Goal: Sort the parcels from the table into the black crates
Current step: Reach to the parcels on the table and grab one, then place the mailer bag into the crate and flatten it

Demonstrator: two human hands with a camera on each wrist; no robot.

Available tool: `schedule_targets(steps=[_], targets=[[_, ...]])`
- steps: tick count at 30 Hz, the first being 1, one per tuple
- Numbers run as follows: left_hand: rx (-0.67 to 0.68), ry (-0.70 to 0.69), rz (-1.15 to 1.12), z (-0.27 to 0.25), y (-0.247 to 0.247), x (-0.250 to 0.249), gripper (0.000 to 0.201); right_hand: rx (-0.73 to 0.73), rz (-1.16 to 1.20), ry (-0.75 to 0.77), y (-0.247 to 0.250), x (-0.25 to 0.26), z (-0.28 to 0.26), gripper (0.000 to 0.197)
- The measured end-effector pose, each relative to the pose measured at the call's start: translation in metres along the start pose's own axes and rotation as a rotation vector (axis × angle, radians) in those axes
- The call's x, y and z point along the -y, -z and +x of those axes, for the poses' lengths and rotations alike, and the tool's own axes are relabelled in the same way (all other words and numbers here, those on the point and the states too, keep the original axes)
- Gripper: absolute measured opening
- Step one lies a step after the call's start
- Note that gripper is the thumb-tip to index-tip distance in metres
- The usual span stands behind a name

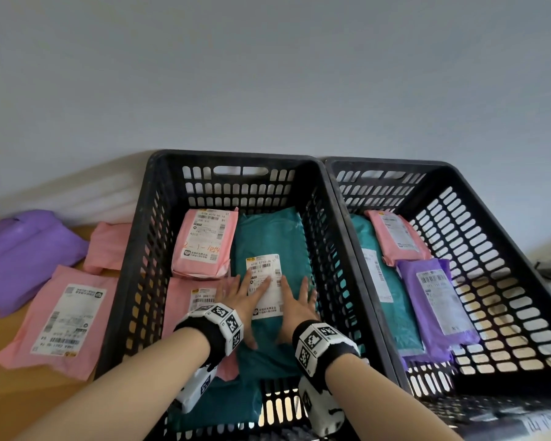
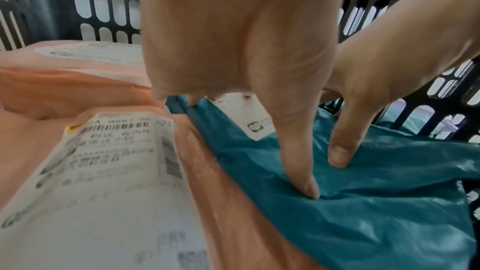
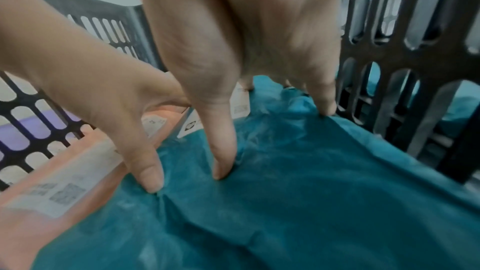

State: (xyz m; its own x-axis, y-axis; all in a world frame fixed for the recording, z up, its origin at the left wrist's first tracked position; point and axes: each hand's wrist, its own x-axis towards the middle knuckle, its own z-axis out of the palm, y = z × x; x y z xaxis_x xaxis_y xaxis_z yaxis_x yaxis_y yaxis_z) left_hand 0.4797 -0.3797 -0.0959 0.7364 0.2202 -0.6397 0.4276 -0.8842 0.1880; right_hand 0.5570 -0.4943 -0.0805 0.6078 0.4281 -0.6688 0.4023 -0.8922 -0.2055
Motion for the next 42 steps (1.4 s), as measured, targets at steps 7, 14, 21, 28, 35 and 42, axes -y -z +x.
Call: schedule_targets(steps=[7, 14, 21, 28, 35, 42], targets=[[-0.019, 0.015, -0.009, 0.003, -0.009, 0.0, 0.138, -0.008, -0.006, 0.011, -0.003, -0.002, 0.004, 0.124], [-0.015, 0.041, -0.029, -0.011, 0.004, 0.0, 0.132, 0.023, 0.005, 0.038, 0.013, 0.001, -0.006, 0.123], [-0.164, 0.108, -0.094, -0.04, 0.036, 0.003, 0.114, -0.035, 0.18, 0.097, 0.035, 0.009, -0.011, 0.114], [-0.396, 0.15, -0.303, -0.079, 0.093, 0.009, 0.101, -0.107, 0.34, 0.292, 0.076, 0.047, -0.015, 0.102], [-0.573, 0.131, -0.411, -0.136, 0.14, 0.014, 0.086, -0.2, 0.524, 0.481, 0.107, 0.092, -0.04, 0.095], [-0.717, 0.092, -0.486, -0.186, 0.144, 0.061, 0.08, -0.283, 0.628, 0.546, 0.105, 0.144, -0.083, 0.081]])
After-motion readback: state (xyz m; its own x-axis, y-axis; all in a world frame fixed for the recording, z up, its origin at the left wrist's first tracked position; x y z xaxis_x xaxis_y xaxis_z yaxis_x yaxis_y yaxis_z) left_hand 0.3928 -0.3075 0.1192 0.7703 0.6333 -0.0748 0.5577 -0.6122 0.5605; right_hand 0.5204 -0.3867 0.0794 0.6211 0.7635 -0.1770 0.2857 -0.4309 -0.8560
